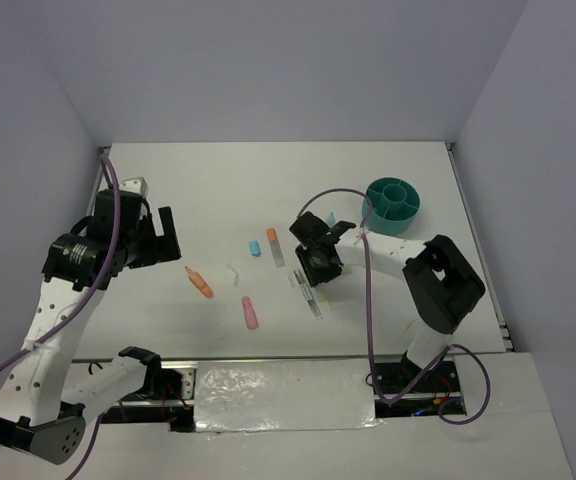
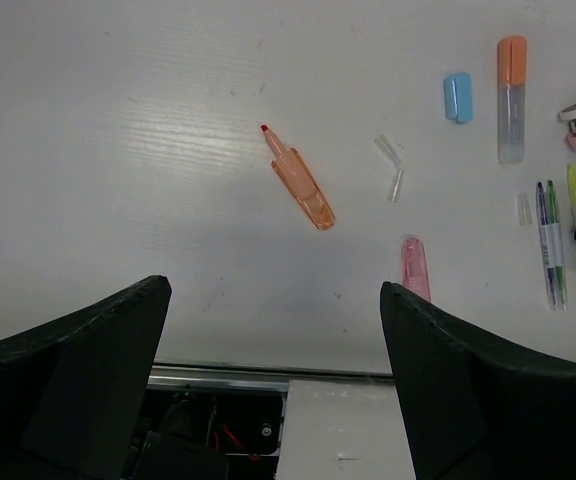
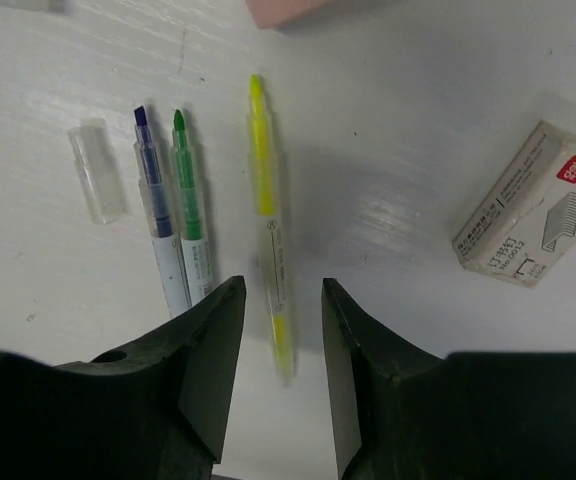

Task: Sort the stationery into containers
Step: Pick up the pen from the center of the board, then close the pen cap on the pen.

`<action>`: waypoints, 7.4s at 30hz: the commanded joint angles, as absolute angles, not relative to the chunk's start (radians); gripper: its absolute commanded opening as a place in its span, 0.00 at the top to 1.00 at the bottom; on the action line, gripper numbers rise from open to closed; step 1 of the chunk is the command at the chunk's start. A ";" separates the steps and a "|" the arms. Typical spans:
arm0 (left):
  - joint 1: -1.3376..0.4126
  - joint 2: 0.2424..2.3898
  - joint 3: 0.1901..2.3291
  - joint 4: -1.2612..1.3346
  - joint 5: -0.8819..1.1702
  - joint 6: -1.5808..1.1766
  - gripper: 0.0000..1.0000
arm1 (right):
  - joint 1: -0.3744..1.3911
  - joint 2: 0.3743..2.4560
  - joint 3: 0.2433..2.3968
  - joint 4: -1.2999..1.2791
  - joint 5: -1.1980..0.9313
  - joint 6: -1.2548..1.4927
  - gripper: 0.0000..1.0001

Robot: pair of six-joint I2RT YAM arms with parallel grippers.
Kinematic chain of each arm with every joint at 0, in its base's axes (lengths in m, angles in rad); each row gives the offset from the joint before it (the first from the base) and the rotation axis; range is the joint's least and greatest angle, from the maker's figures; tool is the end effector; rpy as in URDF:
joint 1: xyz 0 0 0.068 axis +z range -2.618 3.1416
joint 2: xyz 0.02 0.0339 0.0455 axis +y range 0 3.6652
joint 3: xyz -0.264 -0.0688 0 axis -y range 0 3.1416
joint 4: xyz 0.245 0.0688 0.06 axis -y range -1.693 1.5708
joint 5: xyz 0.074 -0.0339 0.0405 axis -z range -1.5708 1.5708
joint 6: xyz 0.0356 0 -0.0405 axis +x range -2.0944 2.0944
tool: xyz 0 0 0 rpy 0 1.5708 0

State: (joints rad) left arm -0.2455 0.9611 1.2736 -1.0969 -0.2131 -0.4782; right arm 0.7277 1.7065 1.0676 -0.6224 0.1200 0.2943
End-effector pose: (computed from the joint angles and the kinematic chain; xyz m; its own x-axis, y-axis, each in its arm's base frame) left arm 0.1575 -0.0317 0.3855 -0.6508 -0.3006 -0.6972 -0.2333 0.9530 -0.1931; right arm 0.2429 0.2106 0.1730 -0.8643 -0.3842 -0.3246 -0.3996 0.9164 -0.0208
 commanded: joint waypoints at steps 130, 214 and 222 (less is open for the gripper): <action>-0.723 1.183 1.105 0.212 0.195 -0.914 1.00 | 0.772 0.864 1.023 -0.429 -0.161 0.529 1.00; -0.727 1.216 1.141 0.160 0.135 -0.862 1.00 | 0.772 0.927 1.077 -0.479 -0.147 0.491 1.00; -0.727 1.218 1.131 0.169 0.150 -0.867 1.00 | 0.772 0.933 1.095 -0.479 -0.137 0.488 1.00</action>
